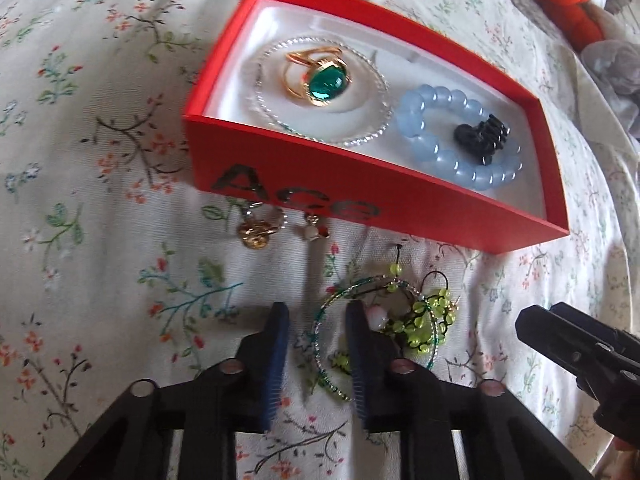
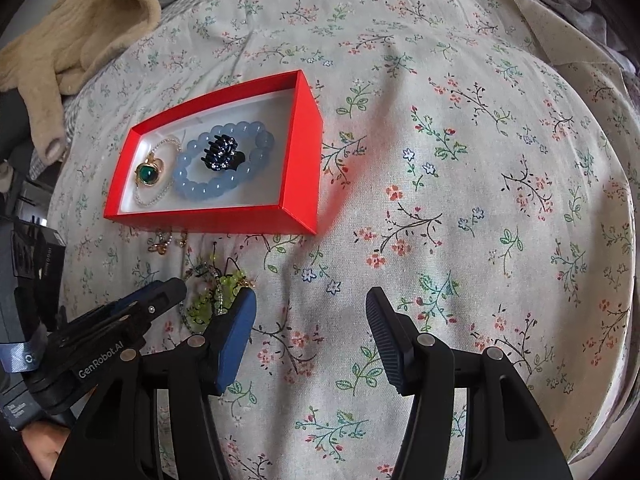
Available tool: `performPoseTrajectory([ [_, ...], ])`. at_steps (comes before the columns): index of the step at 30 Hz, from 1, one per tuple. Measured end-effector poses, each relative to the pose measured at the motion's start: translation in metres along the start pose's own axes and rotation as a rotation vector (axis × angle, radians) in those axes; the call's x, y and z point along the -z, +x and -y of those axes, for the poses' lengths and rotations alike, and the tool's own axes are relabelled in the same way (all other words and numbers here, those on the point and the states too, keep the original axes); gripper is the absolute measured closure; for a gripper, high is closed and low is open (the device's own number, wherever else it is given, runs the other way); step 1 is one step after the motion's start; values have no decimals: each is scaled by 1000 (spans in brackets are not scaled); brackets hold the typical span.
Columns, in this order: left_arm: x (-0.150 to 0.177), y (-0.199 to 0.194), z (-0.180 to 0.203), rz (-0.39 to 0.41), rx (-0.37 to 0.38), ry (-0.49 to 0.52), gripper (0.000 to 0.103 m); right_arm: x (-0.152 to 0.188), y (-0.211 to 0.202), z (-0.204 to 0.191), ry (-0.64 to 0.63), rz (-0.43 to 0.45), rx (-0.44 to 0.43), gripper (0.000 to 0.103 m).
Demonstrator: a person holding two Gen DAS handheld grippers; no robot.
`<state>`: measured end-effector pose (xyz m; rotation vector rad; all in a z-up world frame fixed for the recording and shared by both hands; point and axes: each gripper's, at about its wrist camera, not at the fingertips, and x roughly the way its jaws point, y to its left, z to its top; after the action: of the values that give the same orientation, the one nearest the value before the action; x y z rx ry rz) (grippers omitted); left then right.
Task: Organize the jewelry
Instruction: 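Grasp the thin green-and-silver beaded strand with the left tool while the right tool grasps the green bead cluster, then carry both green beaded pieces over the red box and lower them inside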
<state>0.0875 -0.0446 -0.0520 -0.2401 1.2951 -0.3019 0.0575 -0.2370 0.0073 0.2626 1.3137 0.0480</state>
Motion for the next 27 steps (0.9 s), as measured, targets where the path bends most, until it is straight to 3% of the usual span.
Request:
performPoseTrajectory([
  [7, -5, 10, 14, 21, -55, 39, 102, -2, 4, 1, -4, -9, 10, 43],
  [16, -3, -22, 7, 91, -6, 35, 103, -2, 8, -4, -7, -16, 1, 43],
  [23, 0, -45, -18, 134, -28, 10, 103, 1, 17, -14, 27, -46, -68, 43],
  [24, 1, -48, -24, 136, -31, 6, 103, 1, 20, -15, 42, -61, -86, 44],
  [27, 6, -55, -40, 136, -39, 1, 103, 3, 27, -17, 71, -92, -147, 60],
])
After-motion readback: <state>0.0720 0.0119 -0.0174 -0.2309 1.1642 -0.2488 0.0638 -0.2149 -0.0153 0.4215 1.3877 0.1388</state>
